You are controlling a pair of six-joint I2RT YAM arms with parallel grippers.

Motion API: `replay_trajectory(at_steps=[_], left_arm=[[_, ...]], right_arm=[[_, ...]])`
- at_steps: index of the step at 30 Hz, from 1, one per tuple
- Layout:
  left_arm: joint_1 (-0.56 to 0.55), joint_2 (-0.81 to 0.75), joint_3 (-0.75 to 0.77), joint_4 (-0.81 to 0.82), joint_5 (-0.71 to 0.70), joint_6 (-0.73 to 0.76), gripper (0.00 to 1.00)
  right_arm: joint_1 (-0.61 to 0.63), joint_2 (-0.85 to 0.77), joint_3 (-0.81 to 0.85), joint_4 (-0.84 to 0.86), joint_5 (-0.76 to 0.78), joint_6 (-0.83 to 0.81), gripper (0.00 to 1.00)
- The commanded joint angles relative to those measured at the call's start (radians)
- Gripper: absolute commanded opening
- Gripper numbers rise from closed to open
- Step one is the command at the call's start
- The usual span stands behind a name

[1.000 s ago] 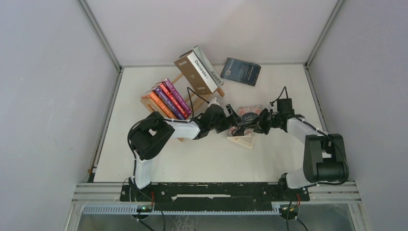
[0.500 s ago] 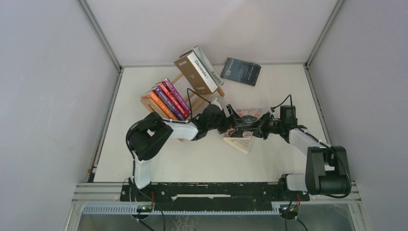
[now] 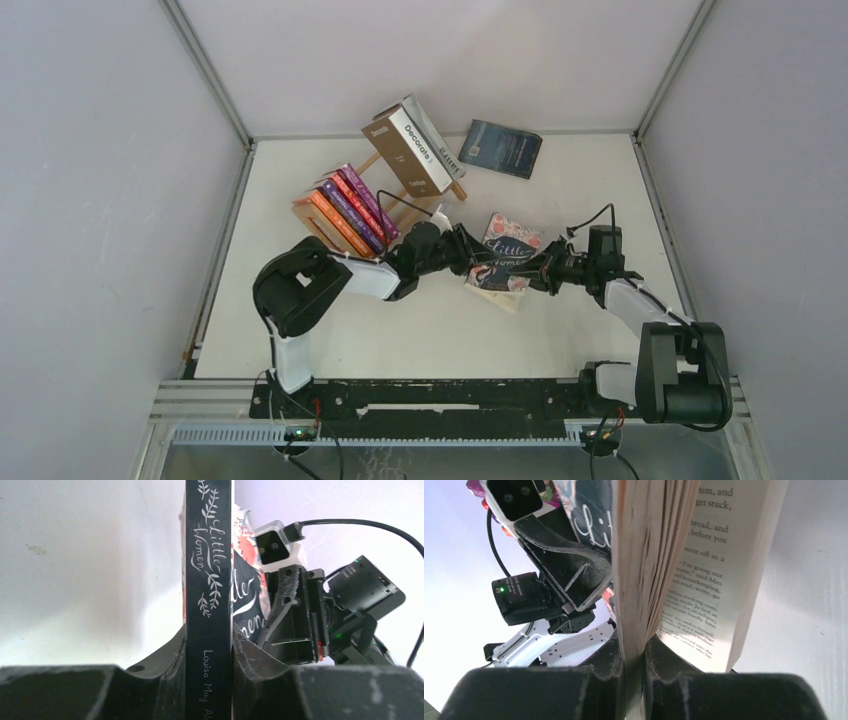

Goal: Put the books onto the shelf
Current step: Pick up the book from the center of the board.

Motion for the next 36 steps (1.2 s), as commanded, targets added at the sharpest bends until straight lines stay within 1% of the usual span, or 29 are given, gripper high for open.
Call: replay_trajectory(at_steps=[1,3,5,6,8,10,12,14,15,16,17,22,23,26,30,34,36], left_arm=[[-0.023,-0.102,-0.043,0.090,0.073,-0.001,0.26],[-0.025,-0.126,-0.048,0.076,0.067,0.009,0.18],[-0.028,-0.154,-0.048,0.043,0.053,0.030,0.05],[-0.031,-0.171,-0.045,0.012,0.041,0.045,0.01],[-0.041,-0.215,-0.037,-0.069,-0.001,0.085,0.00],[-0.053,-0.262,-0.014,-0.174,-0.056,0.133,0.00],[-0.073,-0.314,0.020,-0.319,-0.130,0.185,0.00],[-0.095,-0.366,0.069,-0.468,-0.243,0.239,0.00],[-0.105,-0.389,0.092,-0.525,-0.298,0.260,0.00],[-0.115,-0.413,0.110,-0.576,-0.352,0.273,0.00],[-0.123,-0.435,0.124,-0.616,-0.399,0.281,0.00],[-0.161,-0.548,0.135,-0.731,-0.635,0.268,0.00],[-0.171,-0.568,0.138,-0.774,-0.688,0.264,0.00],[-0.203,-0.615,0.172,-0.852,-0.849,0.274,0.00],[-0.237,-0.641,0.231,-0.927,-1.046,0.297,0.00],[-0.246,-0.643,0.287,-0.961,-1.223,0.324,0.00],[-0.247,-0.628,0.321,-0.981,-1.307,0.345,0.00]], right_arm=[[-0.006,-0.072,0.022,0.050,-0.021,-0.018,0.00],[-0.006,-0.086,0.022,0.023,-0.017,-0.028,0.00],[-0.007,-0.100,0.022,0.005,-0.015,-0.035,0.00],[-0.007,-0.109,0.022,-0.004,-0.012,-0.039,0.00],[-0.009,-0.133,0.022,-0.025,-0.004,-0.051,0.01],[-0.010,-0.154,0.022,-0.049,0.003,-0.064,0.09],[-0.012,-0.173,0.024,-0.074,0.011,-0.076,0.20],[-0.012,-0.192,0.026,-0.100,0.024,-0.091,0.36],[-0.012,-0.201,0.030,-0.114,0.030,-0.100,0.59],[-0.012,-0.210,0.033,-0.125,0.035,-0.107,0.94],[-0.012,-0.219,0.034,-0.132,0.039,-0.112,0.99],[-0.012,-0.276,0.036,-0.167,0.075,-0.129,1.00],[-0.012,-0.286,0.036,-0.171,0.083,-0.130,1.00],[-0.012,-0.316,0.044,-0.201,0.116,-0.148,1.00],[0.000,-0.349,0.057,-0.232,0.168,-0.168,1.00],[0.024,-0.394,0.063,-0.250,0.249,-0.183,1.00],[0.064,-0.405,0.072,-0.261,0.297,-0.195,1.00]])
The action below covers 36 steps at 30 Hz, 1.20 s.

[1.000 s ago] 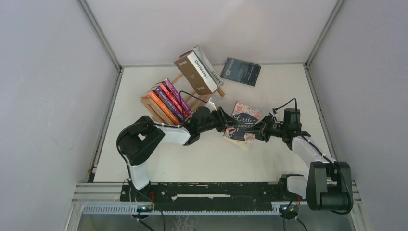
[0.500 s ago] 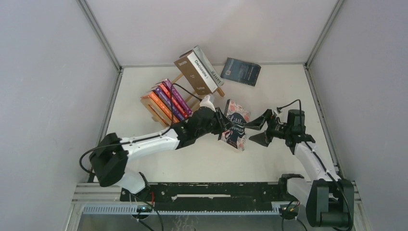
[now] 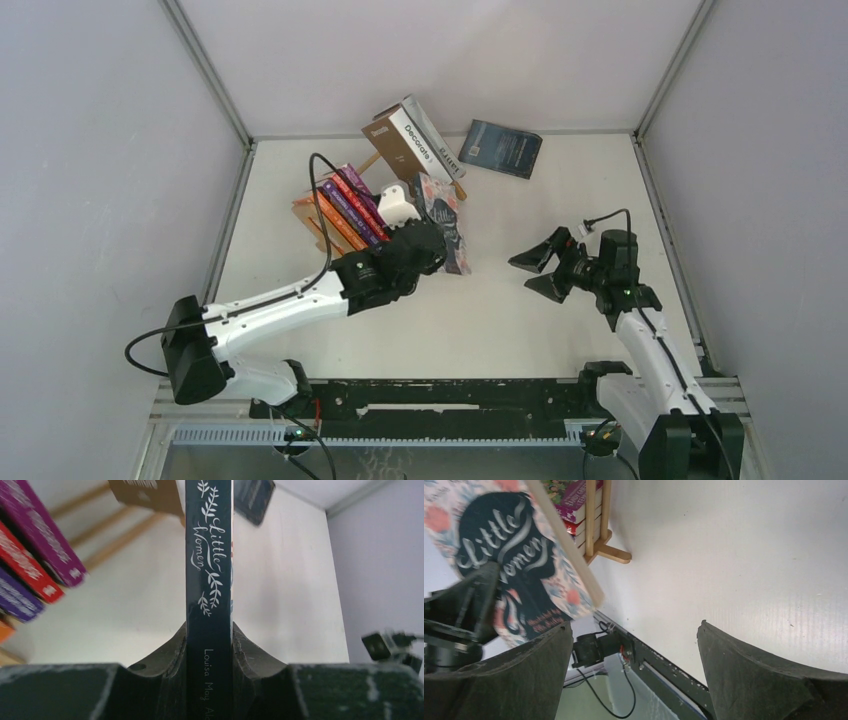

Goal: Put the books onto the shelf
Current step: Pick up the book from the center of the board, then place the book on the shelf.

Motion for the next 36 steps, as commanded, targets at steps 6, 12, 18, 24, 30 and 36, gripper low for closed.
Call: replay_trajectory(at_steps=[6,12,18,24,30,36], left_arm=[[-0.009,0.021,0.237,-0.038,-0.511,0.092,0.00],[-0.003,0.095,0.289,0.042,-0.634,0.231,0.00],[0.030,0.179,0.339,0.028,-0.663,0.278,0.00],[0.086,0.236,0.375,0.028,-0.659,0.286,0.00],[0.139,0.294,0.418,0.028,-0.643,0.283,0.00],[0.192,0.349,0.430,0.025,-0.621,0.248,0.00]], right_arm=[[0.091,-0.037,0.075,-0.020,0.164,-0.069,1.00],[0.128,-0.033,0.075,0.000,0.195,-0.073,1.00],[0.134,-0.017,0.076,0.034,0.197,-0.066,1.00],[0.137,0.017,0.093,0.056,0.202,-0.077,1.00],[0.141,0.058,0.100,0.086,0.199,-0.075,1.00],[0.148,0.097,0.127,0.105,0.204,-0.075,1.00]])
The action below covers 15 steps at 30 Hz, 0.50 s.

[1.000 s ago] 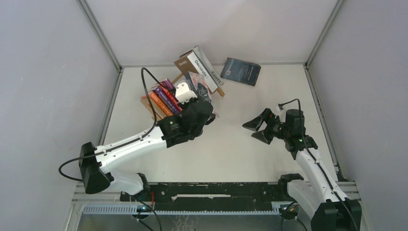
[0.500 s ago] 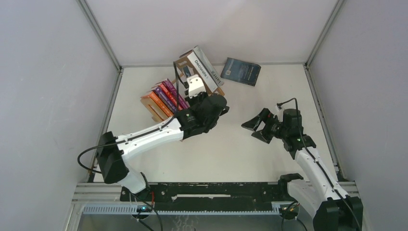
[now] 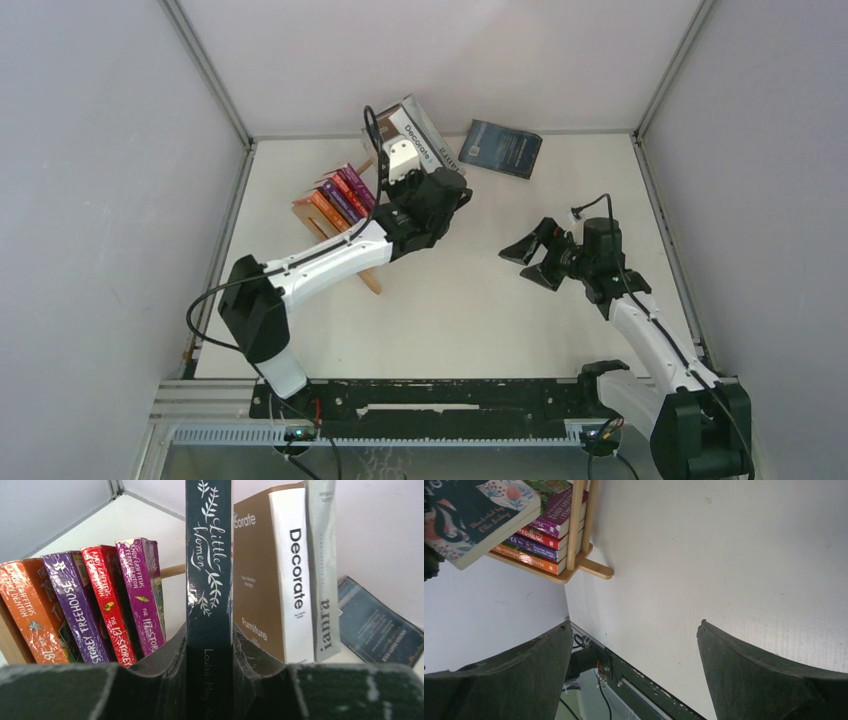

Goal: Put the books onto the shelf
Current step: Place the book on the shelf.

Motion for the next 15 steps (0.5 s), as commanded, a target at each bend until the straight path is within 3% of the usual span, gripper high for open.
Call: replay_trajectory(at_steps=[1,15], left_arm=[[0.039,0.021,0.075,0.049,-0.034,-0.033,0.00],[0.133,0.149,0.075,0.061,-0.025,-0.092,0.00]], right_arm=[[0.013,0.023,0.069,0.069,0.012,-0.019,1.00],[0.051,0.152,0.097,0.148,0.023,-0.020,1.00]])
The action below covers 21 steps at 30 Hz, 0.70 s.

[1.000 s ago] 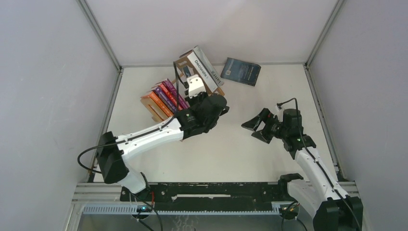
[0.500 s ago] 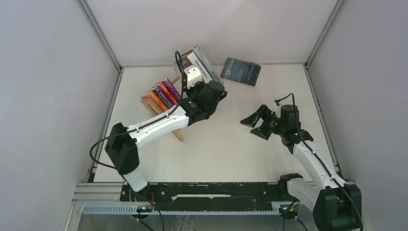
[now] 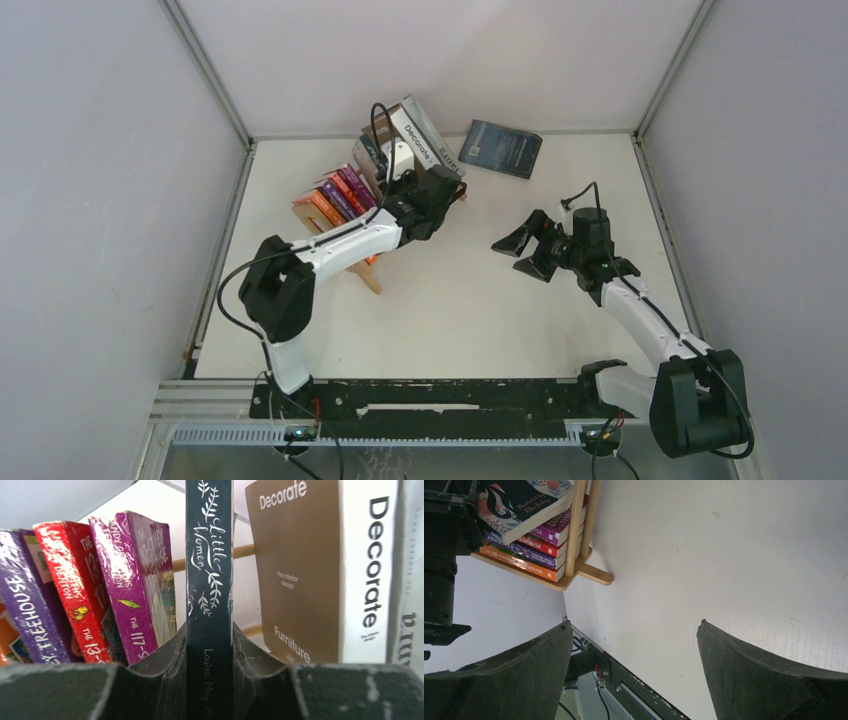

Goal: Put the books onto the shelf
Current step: Place the book on the shelf.

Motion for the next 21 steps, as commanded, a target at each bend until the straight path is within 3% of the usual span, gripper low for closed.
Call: replay_trajectory(at_steps=[1,21], left_arm=[[0.023,0.018,0.074,0.069,-0.045,-0.041,0.00],[0.049,0.111,0.034,0.127,-0.128,-0.114,0.00]], right_arm=[[0.013,0.030,0.039,0.074,0.009,-0.020,1.00],[0.029,0.202,0.039,0.192,-0.008,-0.037,1.00]])
